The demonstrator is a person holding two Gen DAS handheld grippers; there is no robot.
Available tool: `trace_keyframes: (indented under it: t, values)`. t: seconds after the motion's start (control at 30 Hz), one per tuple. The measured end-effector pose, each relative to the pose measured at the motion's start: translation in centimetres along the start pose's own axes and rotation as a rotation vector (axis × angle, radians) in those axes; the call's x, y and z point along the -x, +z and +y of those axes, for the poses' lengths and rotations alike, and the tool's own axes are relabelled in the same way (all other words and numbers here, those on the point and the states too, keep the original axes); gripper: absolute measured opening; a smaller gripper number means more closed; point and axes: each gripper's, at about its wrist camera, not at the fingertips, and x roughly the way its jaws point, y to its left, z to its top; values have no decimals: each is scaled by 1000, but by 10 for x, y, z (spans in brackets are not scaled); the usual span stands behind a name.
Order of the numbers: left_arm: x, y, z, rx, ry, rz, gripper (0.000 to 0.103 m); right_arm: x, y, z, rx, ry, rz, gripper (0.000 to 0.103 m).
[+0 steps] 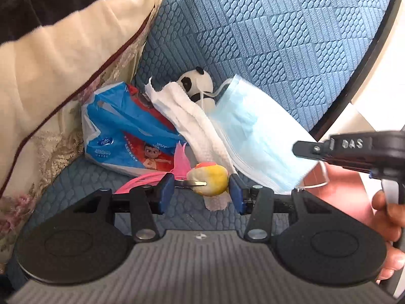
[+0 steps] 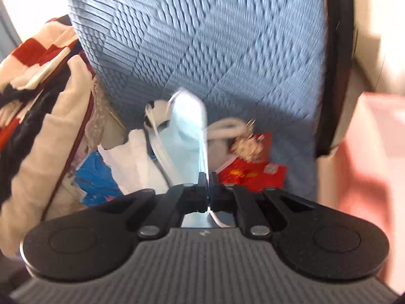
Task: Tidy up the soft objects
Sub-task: 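Grasp the blue face mask with the right gripper and lift it, then carry the feather toy and the mask over the pink-rimmed box with both tools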
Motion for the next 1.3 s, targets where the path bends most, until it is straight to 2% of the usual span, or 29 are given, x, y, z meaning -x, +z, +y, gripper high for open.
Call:
trace_keyframes:
  t: [0.13,0.33,0.47,0.6,0.83,1.3]
  values:
    - [11,-3,-7,-21,-4,-8,53,18,-7,-4,41,-31,-14,5]
    - [23,-9,-10,-35,-14,-4,53,40,-37,-1,113,-81,-9,4]
    - [34,-10,-10,-22,-26,4,53,56,-54,-1,120,-75,-9,4]
    - [45,-14,-23,-19,-27,6,53,77,-57,-4,108,-63,-37,4]
    - [69,-5,-59,-45,-47,-14,53,118,-47,-14,103,-68,-101,4]
    - [112,21,-138,-66,-101,-54,53,200,1,-32,156,-86,-225,4]
